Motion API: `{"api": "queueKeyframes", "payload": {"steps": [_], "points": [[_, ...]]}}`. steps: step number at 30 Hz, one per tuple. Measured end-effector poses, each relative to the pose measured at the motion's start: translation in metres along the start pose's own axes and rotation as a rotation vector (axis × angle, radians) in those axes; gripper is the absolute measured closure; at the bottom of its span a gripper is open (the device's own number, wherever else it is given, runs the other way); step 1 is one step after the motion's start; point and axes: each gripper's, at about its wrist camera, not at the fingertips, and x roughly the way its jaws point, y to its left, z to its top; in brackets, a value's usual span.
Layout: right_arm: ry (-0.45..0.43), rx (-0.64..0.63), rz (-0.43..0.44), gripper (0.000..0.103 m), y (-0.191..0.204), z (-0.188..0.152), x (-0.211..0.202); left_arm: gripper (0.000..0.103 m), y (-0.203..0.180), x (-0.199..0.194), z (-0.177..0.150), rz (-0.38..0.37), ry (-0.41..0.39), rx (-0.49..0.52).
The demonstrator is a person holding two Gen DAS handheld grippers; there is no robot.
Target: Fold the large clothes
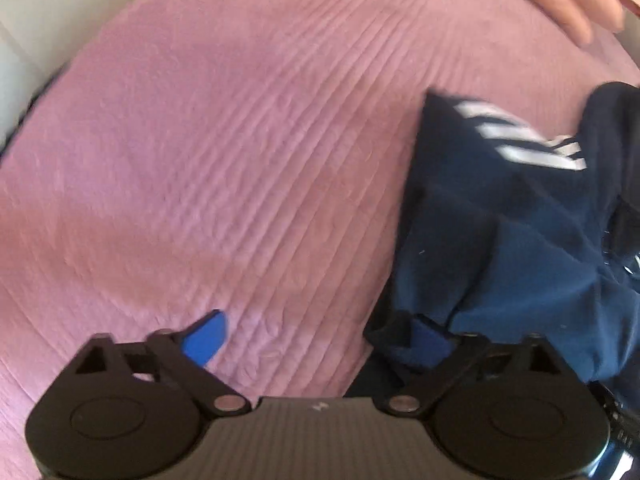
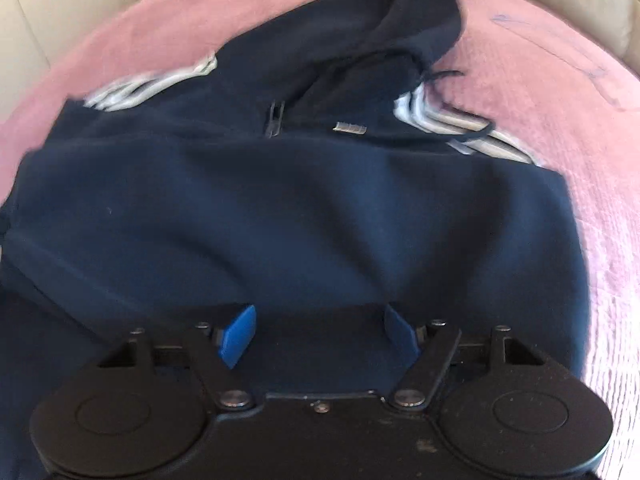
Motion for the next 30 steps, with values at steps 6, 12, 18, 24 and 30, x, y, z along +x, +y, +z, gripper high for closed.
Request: {"api": "queueKeyframes", "payload": {"steps": [6,12,18,24,30], "points": [[-0.160,-0.053,0.139,0.019,0.036,0.014,-0.043,0.007,-0.065,-0.057,0.004,-0.053,-0.171,0.185],[0.012,-0.182,0.139,0.005,0.076,-0.004,-0.006,0.009,-0.123,0.007,-0.001,0.066,-0.009,0.364],[0.094,-0.052,0.297,0.002,0.036,-0.008,-0.017,0.000,-0.062,0.051,-0.003,-0.007,0.121,0.145],[-0.029,0.091,0.361,0.002,-0.022,0.077,-0.033,0.000,-0.074,0.058,-0.001,0.028,0.132,0.219],[-0.149,0.255,0.218,0.002,-0.084,0.194,0.007,0.000,-0.076,0.063,0.001,0.038,0.123,0.227]]}}
